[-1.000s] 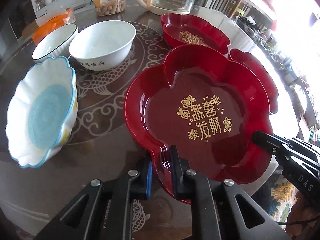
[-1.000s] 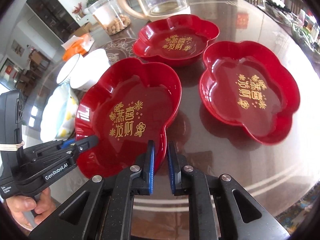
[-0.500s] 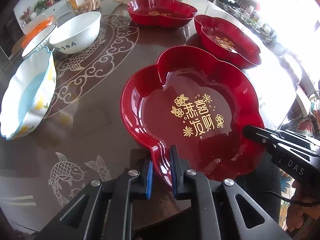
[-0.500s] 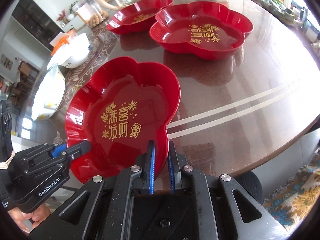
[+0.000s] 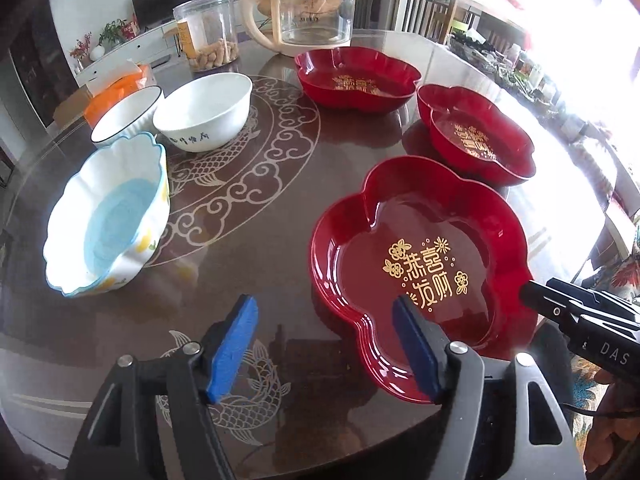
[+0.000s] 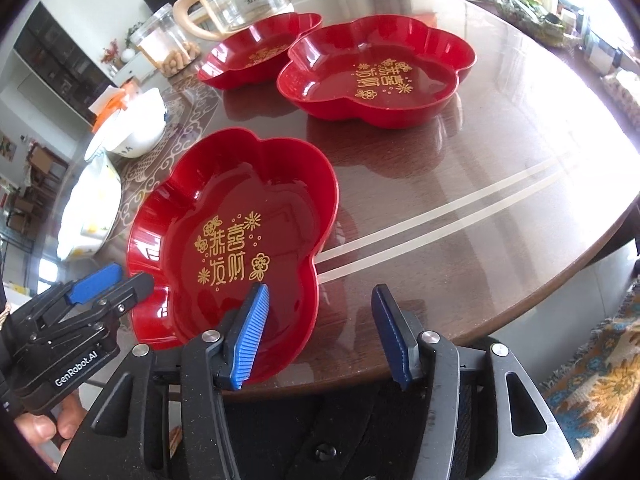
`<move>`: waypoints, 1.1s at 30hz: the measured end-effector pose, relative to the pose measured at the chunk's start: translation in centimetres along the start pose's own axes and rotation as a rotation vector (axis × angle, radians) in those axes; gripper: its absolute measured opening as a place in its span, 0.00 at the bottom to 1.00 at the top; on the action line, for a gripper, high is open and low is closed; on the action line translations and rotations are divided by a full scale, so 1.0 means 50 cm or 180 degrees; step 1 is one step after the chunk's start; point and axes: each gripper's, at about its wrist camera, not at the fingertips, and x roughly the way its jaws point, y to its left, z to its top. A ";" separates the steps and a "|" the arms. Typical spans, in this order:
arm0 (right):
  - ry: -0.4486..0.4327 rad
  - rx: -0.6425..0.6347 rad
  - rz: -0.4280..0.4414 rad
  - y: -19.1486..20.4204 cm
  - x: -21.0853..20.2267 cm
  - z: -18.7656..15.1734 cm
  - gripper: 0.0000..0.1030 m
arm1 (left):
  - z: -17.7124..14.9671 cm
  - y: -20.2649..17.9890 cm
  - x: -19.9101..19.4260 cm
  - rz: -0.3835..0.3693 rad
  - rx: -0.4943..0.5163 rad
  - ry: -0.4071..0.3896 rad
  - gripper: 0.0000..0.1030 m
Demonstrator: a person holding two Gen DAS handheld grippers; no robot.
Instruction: Organize plates and bowls
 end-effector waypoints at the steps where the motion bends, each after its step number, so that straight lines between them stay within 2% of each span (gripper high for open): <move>1: -0.0043 0.0043 -0.0008 -0.005 -0.012 -0.001 0.58 | 0.002 0.011 -0.014 -0.0023 -0.0024 -0.0067 0.75; 4: -0.0236 0.0167 -0.0089 -0.019 -0.060 -0.010 0.59 | 0.000 0.058 -0.054 -0.0039 -0.0153 -0.0270 0.80; 5: -0.0326 0.0183 -0.0161 -0.022 -0.079 -0.015 0.62 | -0.004 0.077 -0.067 -0.0056 -0.0230 -0.0328 0.80; 7: -0.0544 0.0148 -0.0422 -0.019 -0.120 -0.029 0.68 | -0.013 0.116 -0.086 -0.0130 -0.0417 -0.0425 0.80; 10: -0.0880 0.0028 -0.0901 -0.001 -0.177 -0.052 0.72 | -0.041 0.164 -0.107 -0.0200 -0.0633 -0.0583 0.80; 13: -0.1036 0.0012 -0.1391 0.013 -0.210 -0.069 0.75 | -0.068 0.185 -0.120 -0.0245 -0.0580 -0.0591 0.80; 14: -0.1076 -0.0059 -0.1437 0.021 -0.217 -0.076 0.75 | -0.080 0.188 -0.128 -0.0284 -0.0562 -0.0611 0.80; 16: -0.1299 -0.0155 -0.1282 0.028 -0.245 -0.092 0.75 | -0.101 0.189 -0.142 -0.0424 -0.0564 -0.0644 0.80; 20: -0.2114 -0.0202 -0.0897 0.049 -0.326 -0.147 0.75 | -0.142 0.180 -0.166 -0.0842 -0.0730 -0.0699 0.80; 22: -0.2391 -0.0388 -0.0658 0.066 -0.343 -0.166 0.78 | -0.156 0.156 -0.179 -0.0857 -0.0646 -0.0739 0.80; 24: -0.2328 -0.0505 -0.0488 0.081 -0.330 -0.169 0.80 | -0.167 0.123 -0.200 -0.0765 -0.0394 -0.0822 0.80; 26: -0.2041 -0.0507 -0.0245 0.088 -0.309 -0.167 0.80 | -0.172 0.094 -0.223 -0.0651 -0.0141 -0.0841 0.80; 28: -0.1815 -0.0445 -0.0063 0.098 -0.297 -0.173 0.80 | -0.170 0.072 -0.234 -0.0498 0.0063 -0.0736 0.80; 33: -0.1860 -0.0706 0.0068 0.147 -0.309 -0.203 0.80 | -0.183 0.067 -0.251 -0.0206 0.0257 -0.0673 0.80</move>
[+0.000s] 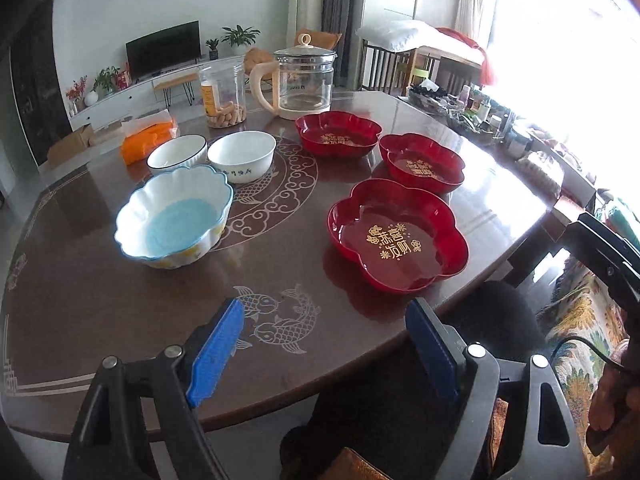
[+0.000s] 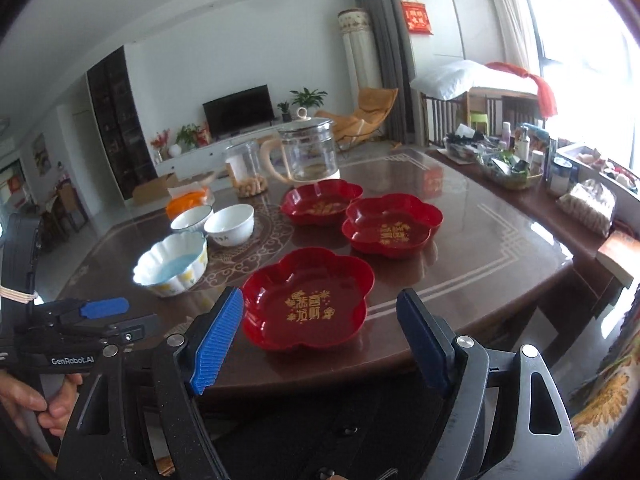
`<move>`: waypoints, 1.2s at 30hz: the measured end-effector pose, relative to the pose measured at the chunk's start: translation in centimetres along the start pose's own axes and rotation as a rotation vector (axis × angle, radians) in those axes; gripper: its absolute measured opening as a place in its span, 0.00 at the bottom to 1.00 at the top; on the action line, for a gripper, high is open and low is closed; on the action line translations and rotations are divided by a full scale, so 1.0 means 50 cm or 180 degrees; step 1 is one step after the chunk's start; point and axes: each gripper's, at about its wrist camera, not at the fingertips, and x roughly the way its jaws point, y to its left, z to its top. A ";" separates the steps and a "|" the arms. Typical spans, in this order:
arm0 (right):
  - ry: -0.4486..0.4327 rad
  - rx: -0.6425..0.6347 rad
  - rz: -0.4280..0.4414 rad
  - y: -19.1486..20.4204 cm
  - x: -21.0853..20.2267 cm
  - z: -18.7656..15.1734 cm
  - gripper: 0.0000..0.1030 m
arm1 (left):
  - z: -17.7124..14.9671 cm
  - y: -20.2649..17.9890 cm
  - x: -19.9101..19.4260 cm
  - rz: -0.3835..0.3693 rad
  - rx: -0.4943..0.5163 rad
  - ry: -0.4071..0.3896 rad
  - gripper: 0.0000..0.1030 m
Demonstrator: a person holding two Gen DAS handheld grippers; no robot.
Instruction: Organize plates and bowls
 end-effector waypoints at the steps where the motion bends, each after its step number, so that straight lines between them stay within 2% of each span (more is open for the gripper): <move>1: 0.0000 -0.0043 0.0071 0.008 -0.002 -0.002 0.81 | -0.004 0.005 -0.002 0.0025 -0.0008 0.0016 0.80; 4: 0.0182 -0.0099 0.0352 0.025 0.015 -0.008 0.83 | -0.015 0.034 0.005 0.0008 -0.0121 0.0109 0.80; 7: 0.0555 -0.0078 0.0560 0.037 0.051 -0.030 0.83 | -0.022 0.059 0.019 0.0035 -0.0228 0.0147 0.80; 12: 0.0885 0.0003 0.0570 0.025 0.091 -0.056 0.83 | -0.011 0.086 0.052 -0.0151 -0.0433 0.0304 0.80; 16: 0.1072 0.0060 0.0424 0.002 0.121 -0.056 0.83 | 0.010 0.090 0.080 -0.0116 -0.0415 0.0371 0.80; 19: 0.1135 0.0071 0.0363 -0.020 0.135 -0.036 0.83 | 0.050 0.091 0.103 -0.0132 -0.0318 0.0401 0.80; 24: 0.1302 -0.0019 0.0223 -0.071 0.194 0.032 0.83 | 0.169 0.089 0.121 -0.0207 -0.0136 0.0241 0.80; 28: 0.1455 0.0100 0.0159 -0.137 0.265 0.109 0.83 | 0.271 0.082 0.164 -0.0282 -0.0071 0.0214 0.80; 32: 0.1376 0.0286 0.0240 -0.191 0.338 0.220 0.83 | 0.382 0.063 0.255 -0.0261 0.0038 0.0296 0.80; 34: 0.1322 0.0214 0.0143 -0.198 0.392 0.285 0.83 | 0.438 0.061 0.323 -0.0246 -0.0028 0.0427 0.80; 36: 0.1358 0.0201 0.0178 -0.202 0.461 0.339 0.83 | 0.486 0.067 0.391 -0.0164 -0.0131 0.0538 0.80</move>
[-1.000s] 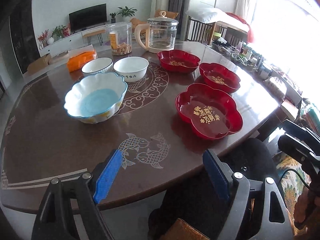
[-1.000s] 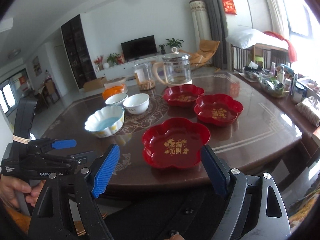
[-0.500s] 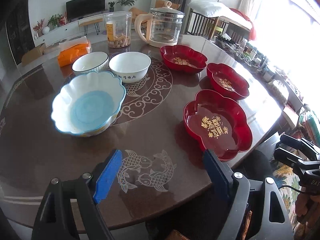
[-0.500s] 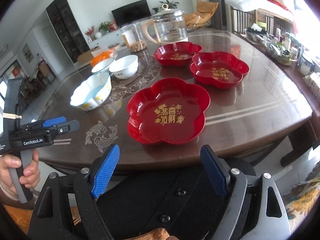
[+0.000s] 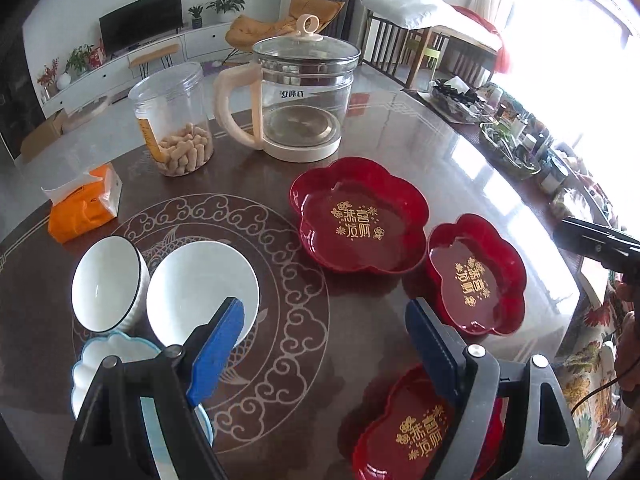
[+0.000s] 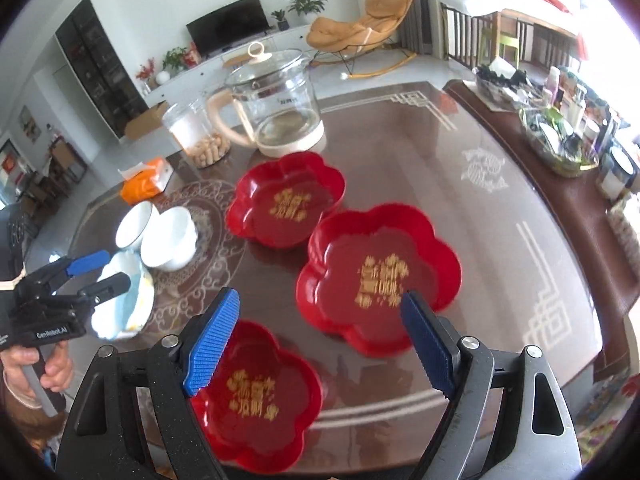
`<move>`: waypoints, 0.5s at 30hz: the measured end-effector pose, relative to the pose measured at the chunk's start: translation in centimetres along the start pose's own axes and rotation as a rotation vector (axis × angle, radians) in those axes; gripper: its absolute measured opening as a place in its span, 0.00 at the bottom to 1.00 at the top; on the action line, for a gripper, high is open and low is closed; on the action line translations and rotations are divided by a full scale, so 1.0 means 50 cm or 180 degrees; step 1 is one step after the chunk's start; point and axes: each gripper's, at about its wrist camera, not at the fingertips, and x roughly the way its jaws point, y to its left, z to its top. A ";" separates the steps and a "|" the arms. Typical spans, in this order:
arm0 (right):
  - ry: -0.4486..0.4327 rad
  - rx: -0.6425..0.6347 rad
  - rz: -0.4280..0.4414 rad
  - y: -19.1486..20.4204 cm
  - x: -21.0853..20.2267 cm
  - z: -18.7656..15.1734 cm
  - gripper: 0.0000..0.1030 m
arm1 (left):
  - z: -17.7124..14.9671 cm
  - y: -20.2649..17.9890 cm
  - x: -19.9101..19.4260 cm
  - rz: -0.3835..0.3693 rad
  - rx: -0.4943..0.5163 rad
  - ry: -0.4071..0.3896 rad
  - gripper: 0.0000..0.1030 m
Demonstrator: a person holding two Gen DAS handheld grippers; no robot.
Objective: Organize plates and bowls
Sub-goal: 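Grasp the red plate rim with the right gripper and lift it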
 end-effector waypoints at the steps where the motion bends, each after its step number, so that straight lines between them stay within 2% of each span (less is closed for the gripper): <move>1: 0.0030 0.0099 0.0076 -0.009 0.026 0.036 0.83 | 0.025 0.005 0.027 0.0058 -0.0057 0.0026 0.80; 4: 0.0148 0.0447 0.0208 -0.046 0.115 0.117 0.83 | 0.076 0.018 0.100 0.0119 -0.0181 0.0129 0.80; 6: 0.0294 0.0471 0.0183 -0.057 0.180 0.148 0.83 | 0.099 0.024 0.145 0.0155 -0.0230 0.0219 0.80; 10: 0.0672 0.0390 0.0010 -0.059 0.306 0.168 0.81 | 0.131 0.029 0.222 0.0303 -0.0238 0.0374 0.79; 12: 0.0758 0.0394 -0.0018 -0.062 0.349 0.173 0.81 | 0.138 0.033 0.251 0.0337 -0.0265 0.0444 0.78; 15: 0.0834 0.0407 -0.0009 -0.063 0.389 0.178 0.81 | 0.143 0.039 0.284 0.0342 -0.0355 0.0526 0.72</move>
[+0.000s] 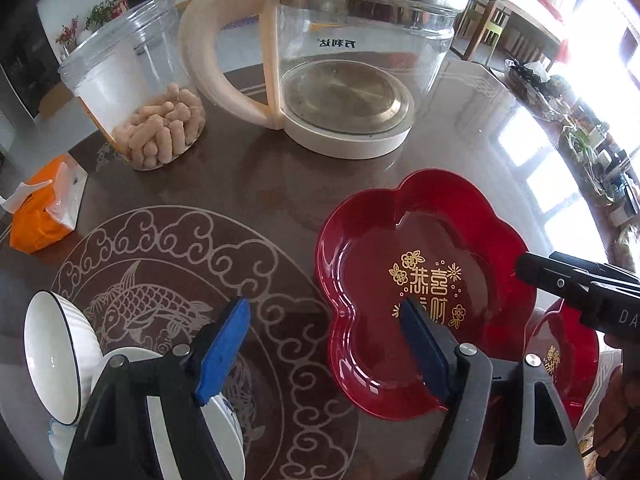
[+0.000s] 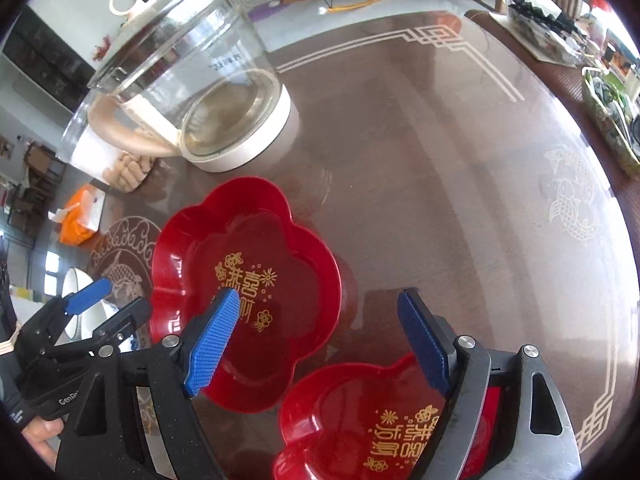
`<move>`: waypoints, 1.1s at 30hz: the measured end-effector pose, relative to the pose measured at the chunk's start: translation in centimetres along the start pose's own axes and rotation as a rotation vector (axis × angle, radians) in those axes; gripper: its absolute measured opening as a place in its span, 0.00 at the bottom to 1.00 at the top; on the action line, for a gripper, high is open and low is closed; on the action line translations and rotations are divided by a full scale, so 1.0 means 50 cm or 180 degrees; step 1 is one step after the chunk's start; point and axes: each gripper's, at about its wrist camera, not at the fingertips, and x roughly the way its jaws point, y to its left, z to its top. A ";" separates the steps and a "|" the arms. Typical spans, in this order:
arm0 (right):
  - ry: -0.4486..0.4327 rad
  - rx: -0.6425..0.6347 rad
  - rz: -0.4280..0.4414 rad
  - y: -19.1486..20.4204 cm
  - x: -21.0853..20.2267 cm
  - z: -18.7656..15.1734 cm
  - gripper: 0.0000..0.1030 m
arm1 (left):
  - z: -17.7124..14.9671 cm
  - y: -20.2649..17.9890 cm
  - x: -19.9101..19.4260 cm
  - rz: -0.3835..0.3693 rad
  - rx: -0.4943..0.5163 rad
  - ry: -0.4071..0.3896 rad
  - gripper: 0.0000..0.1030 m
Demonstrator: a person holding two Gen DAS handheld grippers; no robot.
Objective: Organize plates and bowls
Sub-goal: 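Grasp the red plate rim with the right gripper and lift it, then lower the held red plate onto another red plate and open the right gripper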
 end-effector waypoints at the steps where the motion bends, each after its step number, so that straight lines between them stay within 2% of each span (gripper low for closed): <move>1: 0.0023 -0.0011 -0.0007 0.002 0.010 0.003 0.76 | 0.001 0.001 0.009 -0.0004 -0.0028 0.0026 0.67; 2: 0.0053 -0.0030 -0.0007 0.005 0.020 0.006 0.67 | 0.001 0.002 0.017 -0.0009 -0.0050 0.0055 0.64; 3: 0.0093 -0.0047 -0.0003 0.008 0.029 0.007 0.62 | 0.000 0.002 0.025 -0.0028 -0.0064 0.0088 0.54; 4: 0.0132 -0.0055 -0.0004 0.009 0.037 0.010 0.54 | -0.001 -0.001 0.033 -0.0055 -0.0072 0.0136 0.37; 5: 0.0164 -0.0058 -0.0004 0.012 0.045 0.010 0.43 | -0.003 -0.001 0.041 -0.0095 -0.0078 0.0194 0.26; 6: 0.0188 -0.0062 -0.0049 0.014 0.050 0.007 0.38 | -0.006 -0.001 0.046 -0.0040 -0.0080 0.0224 0.13; 7: 0.0187 -0.0064 -0.0101 0.015 0.053 0.004 0.23 | -0.010 0.000 0.044 -0.0004 -0.0084 0.0190 0.09; 8: 0.0162 -0.0064 -0.0164 0.015 0.051 0.000 0.13 | -0.014 0.004 0.040 -0.0059 -0.0106 0.0186 0.09; 10: 0.0140 0.0004 -0.0086 0.007 0.041 -0.009 0.12 | -0.025 0.013 0.020 -0.0179 -0.0153 0.0173 0.08; 12: 0.0086 0.0084 0.0029 0.002 0.016 -0.021 0.12 | -0.037 0.009 -0.025 -0.0208 -0.0080 0.0026 0.08; 18: -0.0238 -0.0059 0.0157 0.023 -0.142 -0.079 0.12 | -0.097 -0.010 -0.207 -0.0398 0.0060 -0.0417 0.08; 24: -0.0500 -0.0258 0.0150 0.059 -0.303 -0.213 0.12 | -0.221 -0.024 -0.337 -0.0517 0.0175 -0.0669 0.08; 28: -0.0529 -0.0279 0.0091 0.071 -0.341 -0.324 0.13 | -0.322 -0.039 -0.361 -0.0527 0.0304 -0.0707 0.08; 33: -0.0546 -0.0144 -0.0043 0.056 -0.328 -0.450 0.14 | -0.416 -0.062 -0.306 -0.0461 0.0428 -0.0551 0.09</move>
